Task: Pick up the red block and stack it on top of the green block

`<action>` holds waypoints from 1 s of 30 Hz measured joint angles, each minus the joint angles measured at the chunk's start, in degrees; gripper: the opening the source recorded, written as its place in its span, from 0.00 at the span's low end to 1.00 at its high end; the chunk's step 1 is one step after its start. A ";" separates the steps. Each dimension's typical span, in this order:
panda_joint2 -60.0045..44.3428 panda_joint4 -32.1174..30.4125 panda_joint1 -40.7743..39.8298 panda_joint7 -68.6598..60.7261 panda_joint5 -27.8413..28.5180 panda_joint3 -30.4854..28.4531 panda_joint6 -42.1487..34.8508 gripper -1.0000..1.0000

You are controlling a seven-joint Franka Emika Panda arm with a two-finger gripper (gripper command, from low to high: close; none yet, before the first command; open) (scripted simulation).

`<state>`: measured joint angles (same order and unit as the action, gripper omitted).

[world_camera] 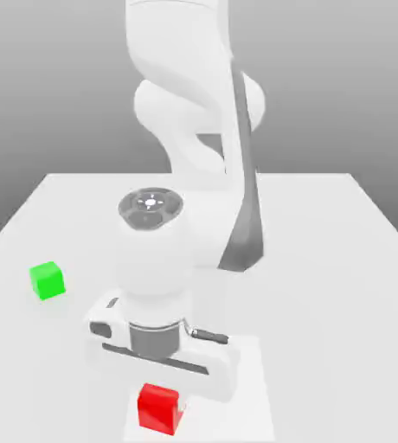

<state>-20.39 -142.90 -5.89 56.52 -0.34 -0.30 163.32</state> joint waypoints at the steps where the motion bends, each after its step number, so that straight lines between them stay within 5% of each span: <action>1: 1.30 -0.20 -0.01 0.02 0.03 0.00 -1.10 0.00; 8: 12.72 -4.05 -2.57 6.29 1.62 -4.15 -8.61 0.00; 23: 29.99 -19.15 -29.04 44.43 11.39 -18.74 -10.24 0.00; 30: 30.65 -23.78 -36.50 53.34 9.99 -22.98 -6.29 0.00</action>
<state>10.26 -166.67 -42.40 109.86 9.65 -23.27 157.03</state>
